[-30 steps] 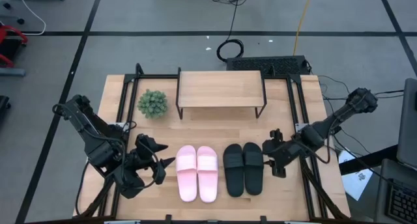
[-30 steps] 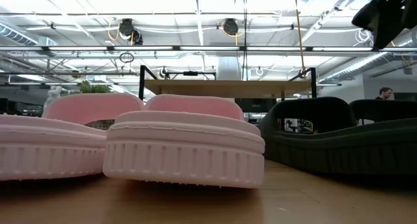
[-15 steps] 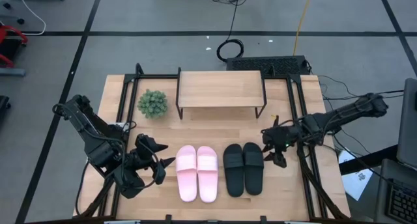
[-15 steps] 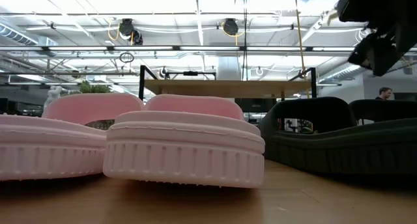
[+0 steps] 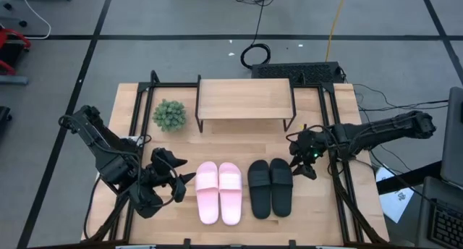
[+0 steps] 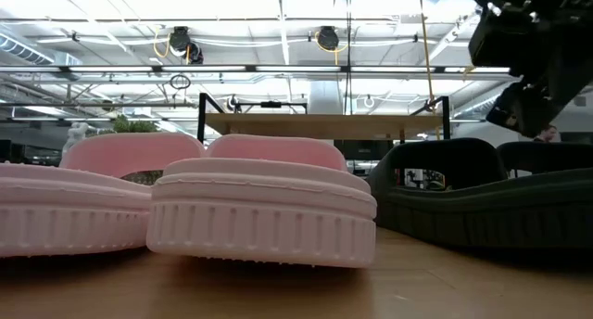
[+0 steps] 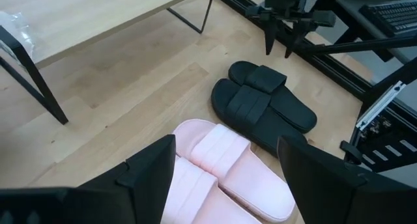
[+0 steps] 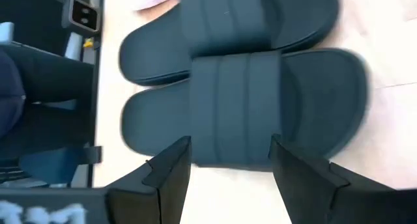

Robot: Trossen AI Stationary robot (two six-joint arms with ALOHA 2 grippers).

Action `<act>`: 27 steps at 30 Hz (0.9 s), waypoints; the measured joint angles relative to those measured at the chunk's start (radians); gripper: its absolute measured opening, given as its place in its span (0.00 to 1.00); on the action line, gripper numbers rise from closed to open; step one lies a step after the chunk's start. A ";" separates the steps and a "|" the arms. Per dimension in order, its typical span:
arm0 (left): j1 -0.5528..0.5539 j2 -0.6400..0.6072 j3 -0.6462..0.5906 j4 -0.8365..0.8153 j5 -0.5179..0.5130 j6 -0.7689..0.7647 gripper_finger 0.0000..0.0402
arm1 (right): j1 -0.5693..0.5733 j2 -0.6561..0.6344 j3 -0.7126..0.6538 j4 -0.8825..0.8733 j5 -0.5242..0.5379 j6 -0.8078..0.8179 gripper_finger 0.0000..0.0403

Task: Pick and place slides into the shelf
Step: Put the right black slipper on the shelf

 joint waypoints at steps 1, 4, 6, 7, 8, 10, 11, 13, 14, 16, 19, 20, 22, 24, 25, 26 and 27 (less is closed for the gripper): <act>0.003 0.000 0.000 0.000 0.004 0.000 0.67 | -0.015 0.003 0.000 -0.001 0.000 -0.014 0.49; 0.010 0.000 0.000 0.000 0.015 -0.001 0.67 | -0.056 0.020 0.000 0.005 -0.051 -0.046 0.49; 0.017 0.000 0.000 0.000 0.032 -0.002 0.67 | -0.077 0.040 0.000 0.016 -0.085 -0.063 0.49; 0.019 0.000 0.000 0.000 0.036 -0.002 0.67 | -0.085 0.050 0.000 0.017 -0.098 -0.072 0.49; 0.020 0.000 0.000 0.000 0.036 -0.003 0.67 | -0.092 0.060 -0.001 0.023 -0.105 -0.079 0.49; 0.020 0.000 0.000 0.000 0.036 0.000 0.67 | -0.100 0.078 -0.001 0.053 -0.112 -0.080 0.49; 0.020 0.000 0.000 0.000 0.036 0.001 0.67 | -0.101 0.085 -0.001 0.061 -0.127 -0.082 0.49; 0.020 0.000 0.000 -0.001 0.036 0.001 0.67 | -0.099 0.101 0.000 0.066 -0.134 -0.084 0.49; 0.020 0.000 0.000 -0.001 0.036 0.003 0.67 | -0.099 0.109 -0.001 0.065 -0.137 -0.089 0.49; 0.020 0.000 0.000 -0.002 0.036 0.006 0.67 | -0.100 0.128 -0.001 0.068 -0.152 -0.091 0.49; 0.019 0.000 0.000 -0.015 0.036 0.006 0.67 | -0.100 0.162 0.000 0.077 -0.158 -0.096 0.49; 0.019 0.000 0.000 -0.021 0.036 0.006 0.67 | -0.100 0.174 -0.001 0.080 -0.158 -0.099 0.49; 0.019 0.000 0.000 -0.030 0.036 0.005 0.67 | -0.100 0.195 -0.001 0.098 -0.158 -0.112 0.49; 0.019 0.000 0.000 -0.034 0.036 0.005 0.67 | -0.100 0.215 -0.001 0.105 -0.158 -0.120 0.49; 0.019 0.000 0.000 -0.034 0.036 0.005 0.67 | -0.100 0.224 0.000 0.112 -0.159 -0.120 0.49; 0.019 0.000 0.000 -0.035 0.039 0.005 0.67 | -0.100 0.233 0.000 0.118 -0.163 -0.119 0.49; 0.019 0.000 0.000 -0.035 0.048 0.005 0.67 | -0.100 0.241 0.000 0.119 -0.176 -0.120 0.49</act>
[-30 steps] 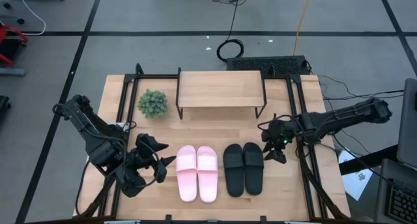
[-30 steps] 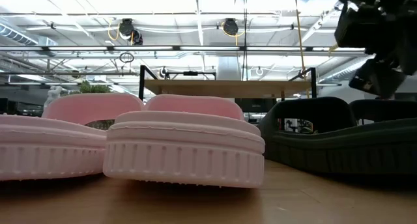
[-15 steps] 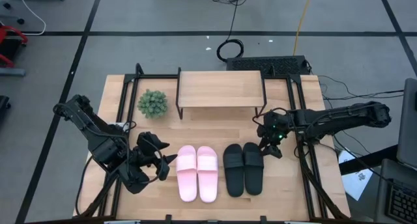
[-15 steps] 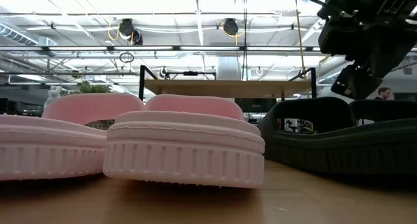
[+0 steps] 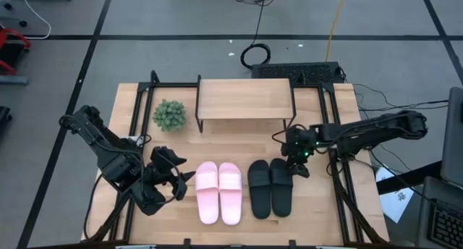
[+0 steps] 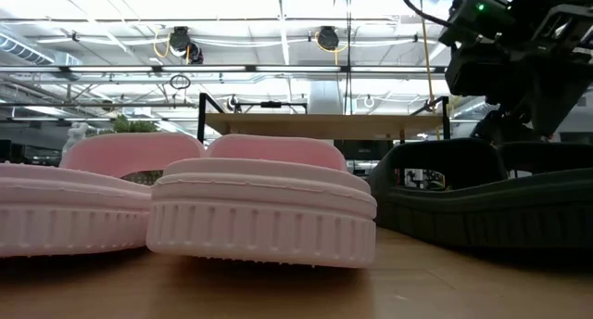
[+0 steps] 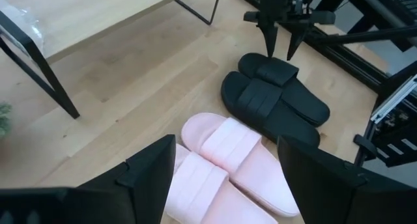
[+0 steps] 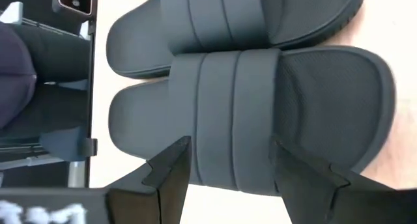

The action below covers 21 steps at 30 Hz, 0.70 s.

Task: Pick and place slides into the shelf
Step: Put the right black slipper on the shelf

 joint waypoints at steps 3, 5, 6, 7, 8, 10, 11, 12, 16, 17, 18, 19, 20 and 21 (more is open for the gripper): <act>0.000 0.000 0.000 -0.003 0.021 -0.001 0.67 | -0.001 0.027 0.000 0.004 -0.011 -0.009 0.49; 0.000 0.000 0.000 -0.003 0.030 -0.001 0.67 | -0.001 0.042 0.000 0.009 -0.030 -0.017 0.49; 0.000 0.000 0.000 -0.003 0.030 -0.002 0.67 | 0.000 0.049 0.000 0.016 -0.033 -0.018 0.49; 0.000 0.000 0.000 -0.003 0.031 -0.002 0.67 | 0.000 0.055 0.000 0.025 -0.035 -0.019 0.49; 0.000 0.000 0.000 -0.003 0.031 -0.002 0.67 | 0.000 0.061 0.000 0.031 -0.042 -0.019 0.49; 0.000 0.000 0.000 -0.003 0.031 -0.002 0.67 | 0.000 0.068 0.000 0.037 -0.056 -0.023 0.49; 0.000 0.000 0.000 -0.003 0.031 -0.002 0.67 | 0.000 0.071 0.000 0.036 -0.059 -0.026 0.49; 0.000 0.000 0.000 -0.003 0.031 -0.003 0.67 | 0.001 0.073 0.000 0.035 -0.060 -0.030 0.49; 0.000 0.000 0.000 -0.003 0.032 -0.003 0.67 | -0.001 0.073 0.000 0.035 -0.028 -0.031 0.49; 0.000 0.000 0.000 -0.004 0.032 -0.003 0.67 | -0.003 0.073 0.000 0.033 -0.013 -0.031 0.49; 0.000 0.000 0.000 -0.005 0.032 -0.003 0.67 | -0.007 0.073 0.000 0.034 -0.005 -0.031 0.49; 0.000 0.000 0.000 -0.006 0.032 -0.003 0.67 | -0.013 0.073 0.000 0.036 -0.004 -0.031 0.49; 0.000 0.000 0.000 -0.006 0.032 -0.003 0.67 | -0.018 0.073 0.000 0.036 -0.004 -0.031 0.49; 0.000 0.000 0.000 -0.006 0.032 -0.003 0.67 | -0.020 0.073 0.000 0.036 -0.005 -0.031 0.49</act>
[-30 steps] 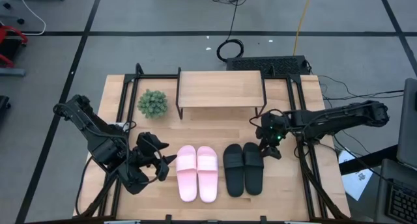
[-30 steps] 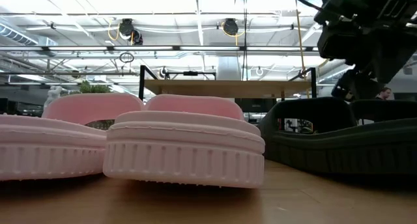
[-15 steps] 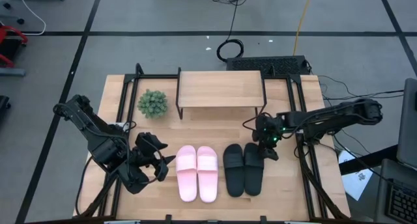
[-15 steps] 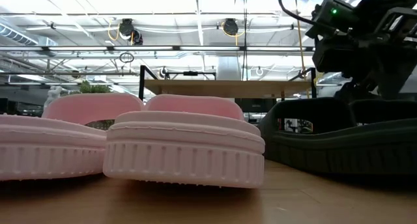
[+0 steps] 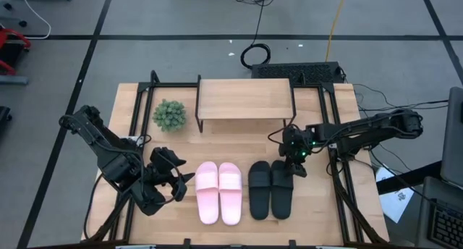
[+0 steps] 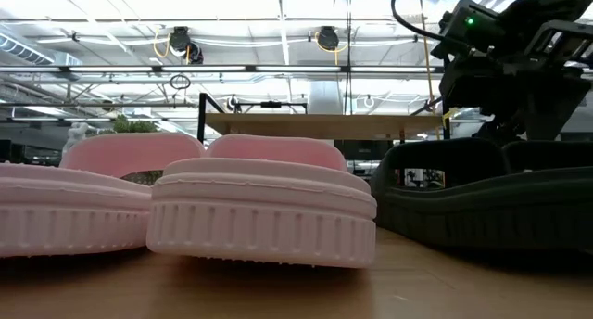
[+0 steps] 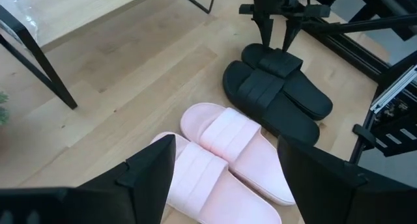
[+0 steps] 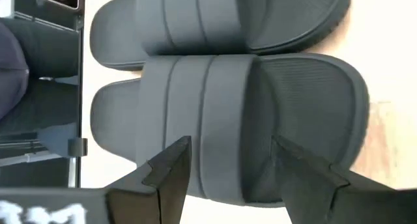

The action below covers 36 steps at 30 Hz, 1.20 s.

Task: Pick and place slides into the shelf
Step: Put the right black slipper on the shelf

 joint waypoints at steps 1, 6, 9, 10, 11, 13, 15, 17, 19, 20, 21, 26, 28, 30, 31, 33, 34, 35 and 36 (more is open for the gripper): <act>0.000 0.000 0.000 0.000 0.000 0.000 0.67 | -0.003 0.000 0.000 -0.001 -0.002 0.000 0.49; 0.000 0.000 0.000 0.000 0.000 -0.002 0.67 | -0.011 0.000 0.000 -0.002 -0.053 -0.018 0.49; 0.000 0.000 0.000 0.000 0.001 -0.003 0.67 | -0.011 0.000 0.000 -0.012 -0.055 -0.018 0.49; 0.000 0.000 0.000 0.000 0.001 -0.003 0.67 | -0.011 0.000 0.000 -0.017 -0.065 -0.018 0.49; 0.000 0.000 0.000 0.000 0.001 -0.004 0.67 | -0.011 0.000 -0.001 -0.017 -0.081 -0.018 0.49; 0.000 0.000 0.000 0.000 0.001 -0.005 0.67 | -0.011 -0.001 -0.016 0.003 -0.108 -0.008 0.49; 0.000 0.000 0.000 0.000 0.001 -0.005 0.67 | -0.011 -0.001 -0.040 0.014 -0.110 0.012 0.49; 0.000 0.000 0.000 -0.001 0.001 -0.005 0.67 | -0.011 -0.001 -0.061 0.017 -0.110 0.020 0.49; 0.000 0.000 0.000 -0.001 0.000 -0.005 0.67 | -0.012 -0.001 -0.082 0.045 -0.115 0.026 0.49; 0.000 0.000 0.000 -0.001 0.000 -0.005 0.67 | -0.012 -0.001 -0.093 0.067 -0.119 0.039 0.49; 0.000 0.000 0.000 -0.001 0.000 -0.005 0.67 | -0.012 -0.002 -0.105 0.094 -0.131 0.057 0.49; 0.000 0.000 0.000 -0.002 -0.001 -0.018 0.67 | -0.011 0.000 -0.163 0.280 -0.187 0.152 0.49; 0.000 0.000 0.000 -0.002 -0.001 -0.021 0.67 | -0.011 0.000 -0.178 0.329 -0.198 0.185 0.49; 0.001 0.000 0.000 -0.003 -0.001 -0.022 0.67 | -0.011 0.000 -0.189 0.348 -0.208 0.200 0.49; 0.002 0.000 0.000 -0.003 -0.001 -0.023 0.67 | -0.011 0.000 -0.190 0.351 -0.209 0.202 0.49; 0.008 0.000 0.000 -0.003 -0.001 -0.023 0.67 | -0.011 0.000 -0.190 0.356 -0.209 0.204 0.49; 0.010 0.000 0.000 -0.003 -0.001 -0.023 0.67 | -0.011 0.000 -0.190 0.356 -0.210 0.204 0.49; 0.013 0.000 0.000 -0.003 -0.001 -0.022 0.67 | -0.011 0.000 -0.190 0.356 -0.210 0.209 0.49; 0.016 0.000 0.000 -0.003 -0.001 -0.020 0.67 | -0.011 0.000 -0.190 0.358 -0.210 0.216 0.49</act>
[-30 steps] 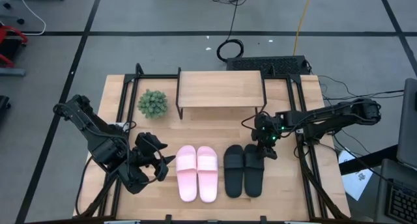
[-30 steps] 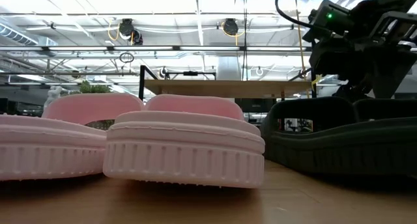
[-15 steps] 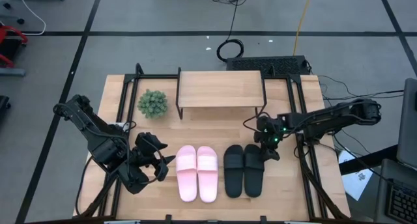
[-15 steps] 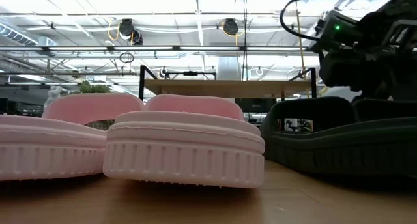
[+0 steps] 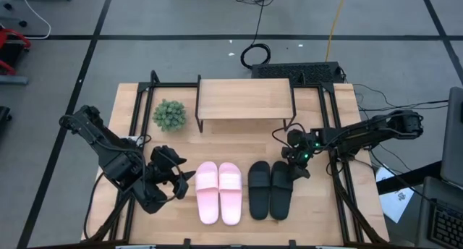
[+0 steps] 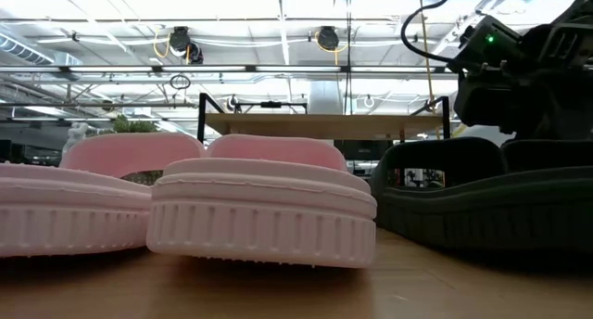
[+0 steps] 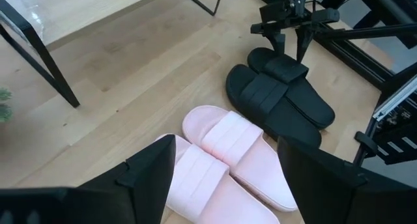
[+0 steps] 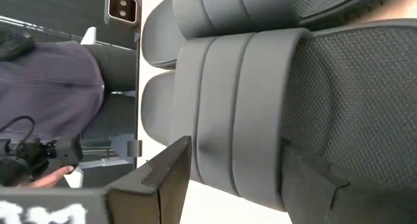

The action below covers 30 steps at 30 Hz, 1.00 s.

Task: Pick and place slides into the shelf
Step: Put the right black slipper on the shelf

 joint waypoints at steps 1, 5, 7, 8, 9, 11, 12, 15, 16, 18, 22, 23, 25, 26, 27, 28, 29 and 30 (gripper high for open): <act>0.002 0.000 0.000 0.000 0.000 0.000 0.67 | 0.000 0.000 0.000 0.001 0.000 0.005 0.49; 0.006 0.000 0.000 0.000 0.000 0.001 0.67 | 0.000 0.000 0.000 0.000 -0.028 0.012 0.49; 0.006 0.000 0.000 0.000 0.000 0.001 0.67 | 0.001 0.000 0.000 0.001 -0.045 0.026 0.49; 0.005 0.000 0.000 0.000 0.000 0.001 0.67 | 0.001 0.000 0.000 0.001 -0.054 0.029 0.49; 0.006 0.000 0.000 0.000 0.000 0.001 0.67 | 0.001 0.000 0.000 0.001 -0.056 0.029 0.49; 0.006 0.000 0.000 0.000 0.000 0.001 0.67 | 0.001 0.000 0.000 0.001 -0.058 0.029 0.48; 0.006 0.000 0.000 0.000 0.000 0.002 0.67 | 0.001 0.000 0.000 0.001 -0.058 0.028 0.47; 0.006 0.000 0.000 0.000 0.000 0.003 0.67 | 0.001 0.000 0.000 0.001 -0.058 0.028 0.43; 0.006 0.000 0.000 0.000 0.000 0.003 0.67 | 0.001 0.000 0.000 0.001 -0.058 0.027 0.41; 0.006 0.000 0.000 0.000 0.000 0.003 0.67 | 0.001 0.000 0.000 0.001 -0.058 0.020 0.36; 0.006 0.000 0.000 0.000 0.000 0.003 0.67 | 0.001 0.000 0.000 0.001 -0.053 0.004 0.25; 0.006 0.000 0.000 0.000 0.000 0.002 0.67 | 0.001 0.000 0.000 0.001 -0.053 0.001 0.22; 0.006 0.000 0.000 0.000 0.000 0.003 0.67 | 0.001 0.000 0.000 0.001 -0.054 -0.008 0.14; 0.006 0.000 0.000 0.000 0.000 0.002 0.67 | 0.001 0.000 0.000 0.001 -0.054 -0.017 0.09; 0.006 0.000 0.000 0.000 0.000 0.002 0.67 | 0.001 0.000 0.000 0.001 -0.054 -0.028 0.05; 0.006 0.000 0.000 0.000 0.000 0.002 0.67 | 0.001 0.000 0.000 0.001 -0.055 -0.036 0.03; 0.006 0.000 0.000 0.000 0.000 0.002 0.67 | 0.000 0.000 0.000 0.001 -0.055 -0.036 0.02; 0.006 0.000 0.000 0.000 0.000 0.003 0.67 | -0.002 0.000 0.000 0.001 -0.055 -0.030 0.02</act>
